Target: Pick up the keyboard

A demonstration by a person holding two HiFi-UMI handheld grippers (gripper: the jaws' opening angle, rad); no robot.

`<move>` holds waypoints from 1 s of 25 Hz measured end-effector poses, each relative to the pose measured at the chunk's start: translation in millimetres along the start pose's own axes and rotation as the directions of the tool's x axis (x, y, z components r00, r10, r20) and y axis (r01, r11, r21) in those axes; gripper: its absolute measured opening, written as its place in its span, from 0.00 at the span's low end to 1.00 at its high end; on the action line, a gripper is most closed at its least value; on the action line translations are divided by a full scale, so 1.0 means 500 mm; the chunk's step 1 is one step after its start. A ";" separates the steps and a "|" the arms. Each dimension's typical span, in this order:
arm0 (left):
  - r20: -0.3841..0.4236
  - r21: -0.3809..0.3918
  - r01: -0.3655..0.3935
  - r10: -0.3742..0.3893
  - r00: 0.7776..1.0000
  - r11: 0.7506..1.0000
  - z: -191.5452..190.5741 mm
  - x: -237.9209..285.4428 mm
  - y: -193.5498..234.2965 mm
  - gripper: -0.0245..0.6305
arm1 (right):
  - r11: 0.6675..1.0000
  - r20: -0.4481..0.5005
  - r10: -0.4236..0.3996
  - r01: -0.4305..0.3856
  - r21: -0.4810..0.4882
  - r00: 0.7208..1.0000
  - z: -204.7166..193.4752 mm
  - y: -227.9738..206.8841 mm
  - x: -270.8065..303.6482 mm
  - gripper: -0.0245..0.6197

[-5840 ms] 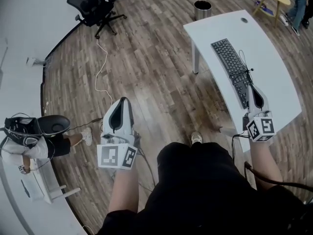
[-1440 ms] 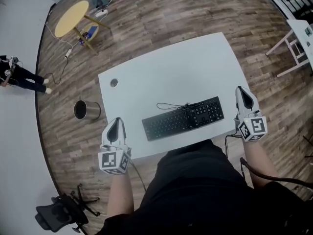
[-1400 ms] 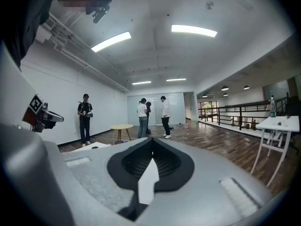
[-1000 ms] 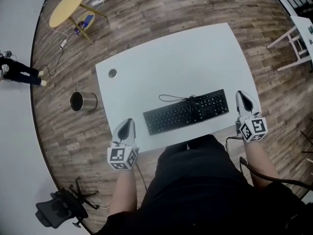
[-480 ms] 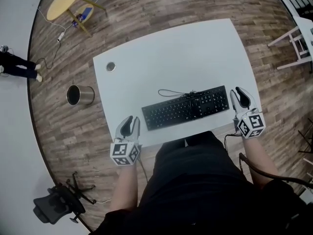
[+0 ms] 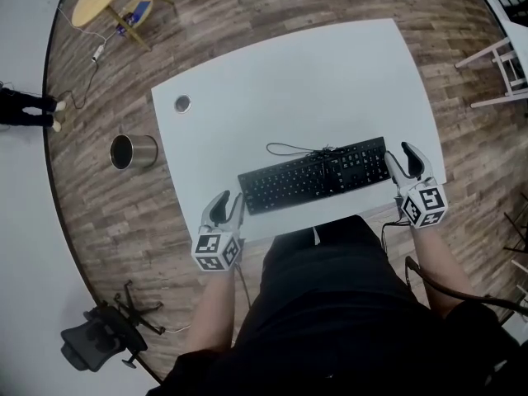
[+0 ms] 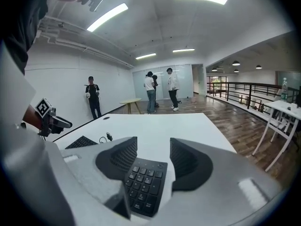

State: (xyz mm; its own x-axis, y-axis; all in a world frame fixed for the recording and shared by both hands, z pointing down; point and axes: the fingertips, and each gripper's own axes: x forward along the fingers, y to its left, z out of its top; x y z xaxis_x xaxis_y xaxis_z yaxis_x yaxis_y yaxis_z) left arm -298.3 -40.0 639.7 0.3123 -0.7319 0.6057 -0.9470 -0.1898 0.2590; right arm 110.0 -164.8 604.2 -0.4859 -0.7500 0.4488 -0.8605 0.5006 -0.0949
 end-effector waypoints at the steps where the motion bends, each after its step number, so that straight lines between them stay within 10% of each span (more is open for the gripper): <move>1: -0.008 -0.003 0.002 -0.002 1.000 1.000 -0.005 0.003 0.000 0.27 | 1.000 -0.014 -0.001 0.002 0.001 1.000 -0.009 -0.002 0.002 0.37; 25: -0.138 -0.142 -0.002 -0.018 0.990 0.990 -0.104 0.068 0.003 0.45 | 0.989 -0.214 0.145 -0.133 0.069 0.966 -0.133 0.022 0.040 0.54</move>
State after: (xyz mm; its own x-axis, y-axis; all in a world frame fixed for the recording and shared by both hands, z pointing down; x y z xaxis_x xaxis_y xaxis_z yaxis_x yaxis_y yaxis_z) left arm -285.5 -31.0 699.8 0.3364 -0.6313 0.6987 -0.9275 -0.0935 0.3621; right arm 100.9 -145.7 671.2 -0.5615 -0.5592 0.6099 -0.7964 0.5653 -0.2148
